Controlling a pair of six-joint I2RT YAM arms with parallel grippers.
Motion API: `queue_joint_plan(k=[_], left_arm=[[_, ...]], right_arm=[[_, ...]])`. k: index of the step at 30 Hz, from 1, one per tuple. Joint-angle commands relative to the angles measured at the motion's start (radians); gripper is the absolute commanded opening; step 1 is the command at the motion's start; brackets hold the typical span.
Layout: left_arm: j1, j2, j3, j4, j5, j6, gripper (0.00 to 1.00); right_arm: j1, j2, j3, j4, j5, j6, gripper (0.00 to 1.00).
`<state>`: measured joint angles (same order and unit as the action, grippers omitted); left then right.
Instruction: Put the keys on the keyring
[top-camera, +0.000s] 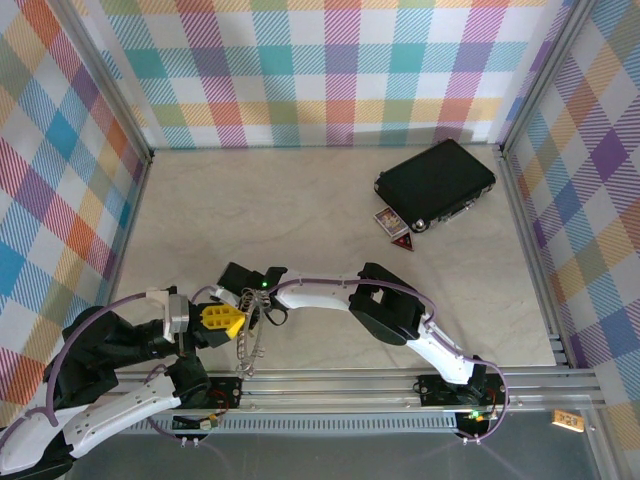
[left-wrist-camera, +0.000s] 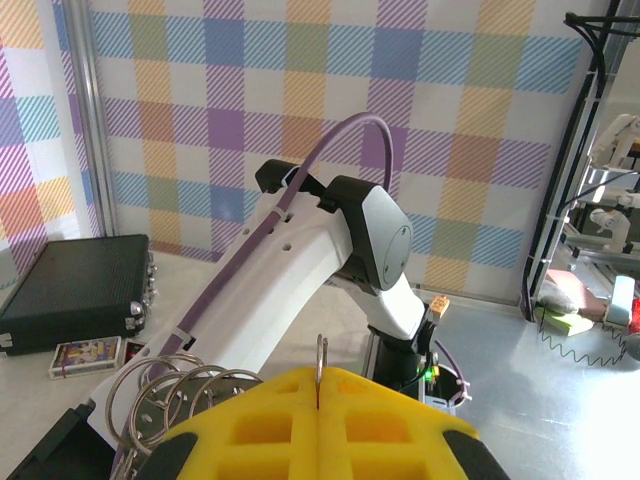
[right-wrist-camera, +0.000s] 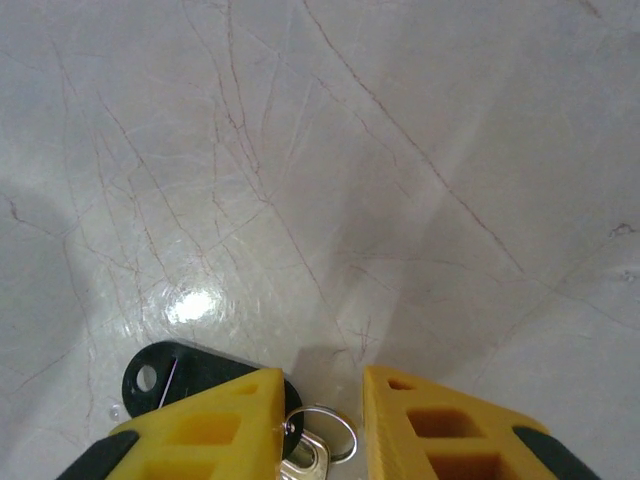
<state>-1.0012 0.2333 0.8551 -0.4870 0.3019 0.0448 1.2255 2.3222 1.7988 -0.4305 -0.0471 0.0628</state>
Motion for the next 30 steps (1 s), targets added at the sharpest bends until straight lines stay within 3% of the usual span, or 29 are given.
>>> queue_joint_plan(k=[1,11,20,30], left_arm=[[-0.008,-0.015,0.001,0.052,-0.01,0.007,0.0],[-0.008,0.004,0.005,0.038,-0.063,0.008,0.0],[-0.008,0.058,0.005,0.051,-0.068,0.003,0.0],[-0.008,0.161,-0.041,0.105,-0.098,-0.029,0.0]], right_arm=[[0.022,0.014,-0.035,-0.032,-0.006,-0.009,0.24],[-0.011,-0.121,-0.253,0.084,-0.051,0.064,0.21],[-0.06,-0.246,-0.48,0.157,-0.012,0.103,0.2],[-0.192,-0.462,-0.79,0.223,0.018,0.104,0.22]])
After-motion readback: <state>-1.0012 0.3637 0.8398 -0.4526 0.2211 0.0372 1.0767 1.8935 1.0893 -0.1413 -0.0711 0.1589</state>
